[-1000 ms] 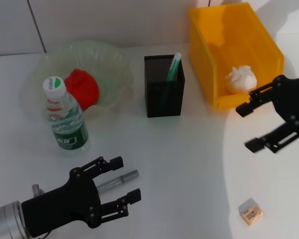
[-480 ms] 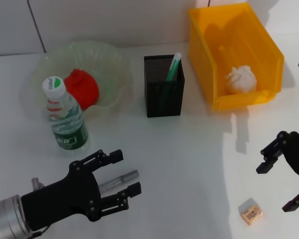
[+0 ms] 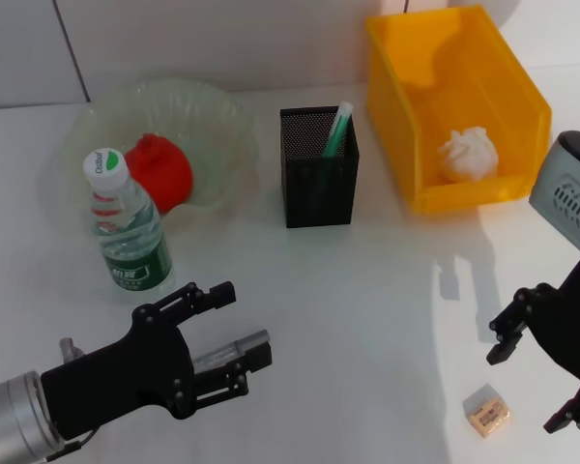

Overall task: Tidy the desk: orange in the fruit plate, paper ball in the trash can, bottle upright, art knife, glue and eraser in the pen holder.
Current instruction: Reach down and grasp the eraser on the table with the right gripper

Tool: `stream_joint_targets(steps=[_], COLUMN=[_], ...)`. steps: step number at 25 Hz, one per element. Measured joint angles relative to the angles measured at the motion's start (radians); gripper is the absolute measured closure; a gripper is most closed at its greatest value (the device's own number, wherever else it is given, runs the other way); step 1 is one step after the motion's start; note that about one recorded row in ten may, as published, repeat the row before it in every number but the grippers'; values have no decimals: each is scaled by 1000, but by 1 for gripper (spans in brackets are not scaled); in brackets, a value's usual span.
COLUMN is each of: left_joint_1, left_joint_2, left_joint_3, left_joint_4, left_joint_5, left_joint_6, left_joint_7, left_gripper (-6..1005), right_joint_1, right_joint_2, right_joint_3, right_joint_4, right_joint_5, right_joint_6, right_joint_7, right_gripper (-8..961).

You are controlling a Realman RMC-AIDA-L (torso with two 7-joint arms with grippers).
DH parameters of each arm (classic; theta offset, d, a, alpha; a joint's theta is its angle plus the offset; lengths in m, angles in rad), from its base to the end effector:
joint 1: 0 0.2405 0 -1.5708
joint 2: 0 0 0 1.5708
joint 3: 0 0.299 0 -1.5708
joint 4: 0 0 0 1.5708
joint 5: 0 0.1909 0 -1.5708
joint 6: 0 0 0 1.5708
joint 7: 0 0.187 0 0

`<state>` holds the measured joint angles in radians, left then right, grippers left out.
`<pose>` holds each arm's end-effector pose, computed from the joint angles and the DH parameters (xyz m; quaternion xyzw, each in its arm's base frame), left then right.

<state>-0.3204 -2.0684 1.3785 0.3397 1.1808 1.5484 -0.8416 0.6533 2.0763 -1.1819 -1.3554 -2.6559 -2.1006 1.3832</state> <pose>-0.2663 0.2597 -0.1057 -0.9060 -0.1486 -0.3731 0.1338 0.2482 0.3001 -0.0216 0.9538 0.1291 0.2330 0.1392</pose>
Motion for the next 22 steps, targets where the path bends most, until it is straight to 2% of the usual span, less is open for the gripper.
stream_joint_targets(steps=[4, 22], left_joint_1=[0, -8], left_joint_2=[-2, -4], left_joint_3=[0, 0], left_joint_4=[0, -1], left_joint_5=[-2, -1], left_joint_6=[-6, -18], left_joint_7=[0, -1], left_gripper=[170, 171], right_joint_1=[-20, -28], right_joint_2=[5, 11], right_joint_3=[-86, -234], right_joint_4=[5, 83], right_joint_5=[-3, -13], right_joint_6=[46, 170], right_joint_7=[-19, -46], right_gripper=[151, 158])
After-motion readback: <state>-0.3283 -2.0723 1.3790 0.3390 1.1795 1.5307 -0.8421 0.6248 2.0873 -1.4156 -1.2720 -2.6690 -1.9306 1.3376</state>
